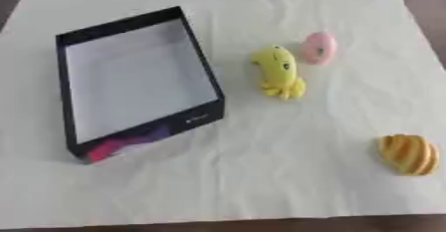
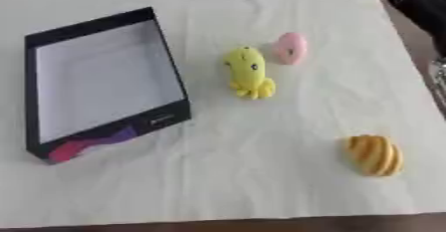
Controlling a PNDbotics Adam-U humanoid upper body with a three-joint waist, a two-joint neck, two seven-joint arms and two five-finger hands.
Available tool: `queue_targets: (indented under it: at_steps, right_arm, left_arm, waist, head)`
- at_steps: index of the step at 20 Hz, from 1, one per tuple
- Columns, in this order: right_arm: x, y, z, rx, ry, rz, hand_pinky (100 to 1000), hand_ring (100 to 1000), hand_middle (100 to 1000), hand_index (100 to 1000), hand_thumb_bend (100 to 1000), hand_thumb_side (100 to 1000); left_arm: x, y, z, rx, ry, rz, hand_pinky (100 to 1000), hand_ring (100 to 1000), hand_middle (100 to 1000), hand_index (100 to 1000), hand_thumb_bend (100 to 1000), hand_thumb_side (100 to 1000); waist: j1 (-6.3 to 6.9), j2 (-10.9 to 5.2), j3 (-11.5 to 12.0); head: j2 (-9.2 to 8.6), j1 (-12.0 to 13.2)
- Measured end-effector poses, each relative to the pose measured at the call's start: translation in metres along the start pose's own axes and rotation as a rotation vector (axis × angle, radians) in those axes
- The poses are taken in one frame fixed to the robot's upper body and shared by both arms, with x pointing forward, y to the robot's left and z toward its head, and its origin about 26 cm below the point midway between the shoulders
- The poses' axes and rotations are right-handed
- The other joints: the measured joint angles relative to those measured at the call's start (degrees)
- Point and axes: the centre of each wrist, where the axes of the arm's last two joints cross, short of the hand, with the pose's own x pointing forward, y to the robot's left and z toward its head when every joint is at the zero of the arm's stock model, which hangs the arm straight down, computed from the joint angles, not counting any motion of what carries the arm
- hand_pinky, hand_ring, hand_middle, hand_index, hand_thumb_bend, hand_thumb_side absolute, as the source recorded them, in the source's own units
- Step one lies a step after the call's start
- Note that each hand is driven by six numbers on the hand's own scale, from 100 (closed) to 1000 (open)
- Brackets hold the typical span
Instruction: Pick up objects on the table and place them in the box.
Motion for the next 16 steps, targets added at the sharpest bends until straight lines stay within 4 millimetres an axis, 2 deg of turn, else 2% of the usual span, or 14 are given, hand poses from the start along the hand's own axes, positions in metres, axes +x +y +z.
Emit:
queue_targets:
  at_steps: [4, 10, 16]
  right_arm:
    - [-0.002, -0.006, 0.01, 0.048, 0.013, 0.093, 871, 815, 853, 881, 448, 584]
    - [-0.012, -0.025, 0.027, 0.224, -0.011, 0.389, 874, 826, 851, 881, 529, 610]
    - [-0.025, -0.036, 0.045, 0.415, 0.0, 0.58, 875, 829, 851, 882, 548, 616]
  left_arm:
    - [-0.001, 0.001, 0.002, 0.0, 0.007, -0.005, 783, 858, 906, 940, 482, 687]
    - [-0.004, 0.01, 0.006, 0.013, 0.017, -0.035, 783, 858, 907, 939, 480, 689]
    - [-0.005, 0.024, 0.008, 0.038, 0.018, -0.087, 782, 858, 907, 939, 477, 690]
  waist:
    - [0.0, 0.0, -0.36]
    - [-0.14, 0.0, -2.57]
    - [-0.59, 0.0, -4.9]
  head:
    - [0.02, 0.28]
    - [0.44, 1.76]
    - [0.44, 3.95]
